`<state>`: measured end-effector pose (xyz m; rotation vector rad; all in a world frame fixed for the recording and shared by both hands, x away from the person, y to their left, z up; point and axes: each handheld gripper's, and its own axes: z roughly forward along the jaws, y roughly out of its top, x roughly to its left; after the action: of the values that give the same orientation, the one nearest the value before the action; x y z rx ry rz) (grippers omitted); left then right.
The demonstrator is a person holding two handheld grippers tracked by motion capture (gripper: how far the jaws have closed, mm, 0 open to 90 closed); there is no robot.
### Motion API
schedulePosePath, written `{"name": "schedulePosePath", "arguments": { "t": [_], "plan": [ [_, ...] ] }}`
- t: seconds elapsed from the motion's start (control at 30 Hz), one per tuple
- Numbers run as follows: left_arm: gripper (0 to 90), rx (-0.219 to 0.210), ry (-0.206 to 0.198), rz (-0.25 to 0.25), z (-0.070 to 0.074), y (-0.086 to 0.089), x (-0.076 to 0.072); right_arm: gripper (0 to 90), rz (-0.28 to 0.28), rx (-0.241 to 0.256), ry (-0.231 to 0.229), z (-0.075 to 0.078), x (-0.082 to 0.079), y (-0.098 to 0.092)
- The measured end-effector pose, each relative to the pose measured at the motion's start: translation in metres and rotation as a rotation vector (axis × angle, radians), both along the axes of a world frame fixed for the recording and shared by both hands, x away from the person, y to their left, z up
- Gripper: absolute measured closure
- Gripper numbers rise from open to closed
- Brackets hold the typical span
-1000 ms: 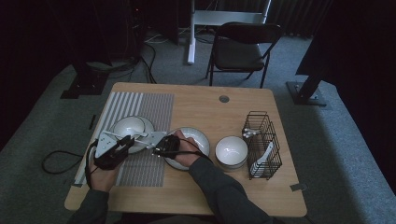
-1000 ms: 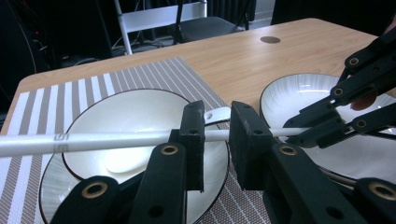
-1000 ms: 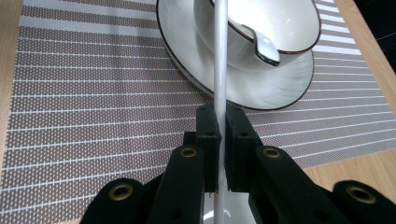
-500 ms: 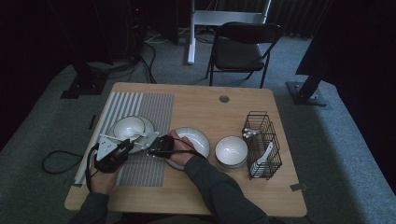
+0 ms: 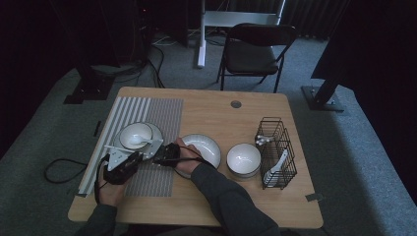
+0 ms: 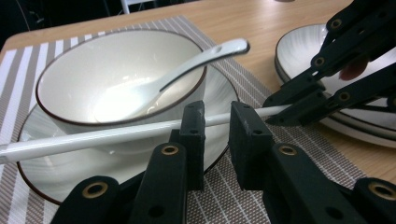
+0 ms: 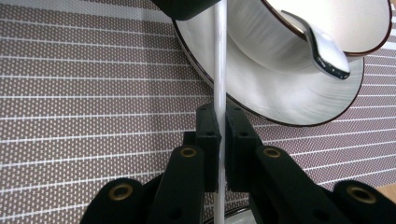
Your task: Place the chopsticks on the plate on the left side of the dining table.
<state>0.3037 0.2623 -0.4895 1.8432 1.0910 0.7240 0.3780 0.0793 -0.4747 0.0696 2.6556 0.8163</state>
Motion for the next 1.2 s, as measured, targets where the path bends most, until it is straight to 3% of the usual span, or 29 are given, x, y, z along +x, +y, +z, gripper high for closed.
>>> {"name": "schedulePosePath", "arguments": {
  "t": [0.27,0.63,1.2],
  "plan": [
    [77.0,0.006,0.023,0.001,-0.008,-0.001,0.004,85.9,0.002,-0.008,-0.008,0.0,0.001,0.003],
    [77.2,0.015,0.026,-0.017,-0.011,-0.007,0.008,85.8,0.015,-0.02,-0.025,-0.003,0.001,0.016],
    [77.5,0.034,0.042,-0.027,-0.016,-0.013,0.012,85.4,0.016,-0.019,-0.023,-0.008,0.004,0.021]
  ]
}}
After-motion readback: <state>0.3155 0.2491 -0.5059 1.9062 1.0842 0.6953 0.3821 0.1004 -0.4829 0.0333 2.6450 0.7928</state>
